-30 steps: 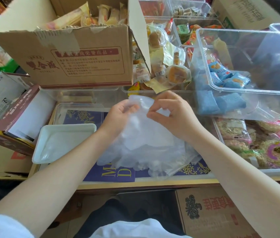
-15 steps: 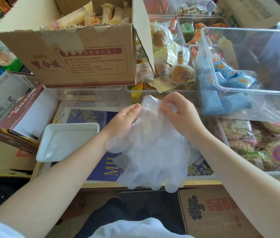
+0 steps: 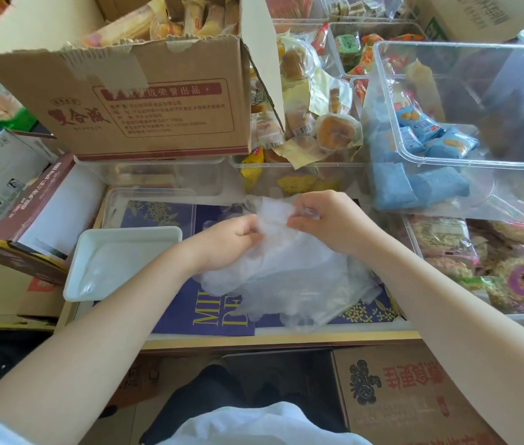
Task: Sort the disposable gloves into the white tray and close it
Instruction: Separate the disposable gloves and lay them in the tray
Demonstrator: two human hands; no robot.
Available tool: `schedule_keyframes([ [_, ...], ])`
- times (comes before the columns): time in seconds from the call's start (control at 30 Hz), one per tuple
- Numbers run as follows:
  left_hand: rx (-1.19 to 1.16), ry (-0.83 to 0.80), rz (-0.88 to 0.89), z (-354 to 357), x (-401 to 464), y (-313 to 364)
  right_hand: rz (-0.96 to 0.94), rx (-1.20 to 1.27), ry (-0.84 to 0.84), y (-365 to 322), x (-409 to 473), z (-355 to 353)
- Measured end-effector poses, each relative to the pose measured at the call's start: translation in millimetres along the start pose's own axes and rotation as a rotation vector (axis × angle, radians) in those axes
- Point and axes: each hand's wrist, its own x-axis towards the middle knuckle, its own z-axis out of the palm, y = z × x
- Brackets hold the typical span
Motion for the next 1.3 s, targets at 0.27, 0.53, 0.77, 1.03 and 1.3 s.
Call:
schedule_keyframes([
  [0.27,-0.035,0.125,0.037,18.3,3.1,-2.1,0.034,0.155,-0.038,7.6,5.2,1.9],
  [0.53,-0.568,0.177,-0.044,16.4,8.7,-24.5,0.361,0.835,-0.326,52.8,-0.8,1.8],
  [0.77,-0.876,0.165,-0.048,14.8,23.4,-34.2,0.583,1.243,-0.326,62.4,0.7,39.9],
  [1.03,-0.498,0.153,-0.083,2.6,31.8,-55.8,0.587,1.123,-0.276,69.3,13.0,53.1],
  [1.3,-0.390,0.002,-0.120,-28.2,20.5,-60.5,0.567,1.125,-0.172,79.5,15.4,45.6],
])
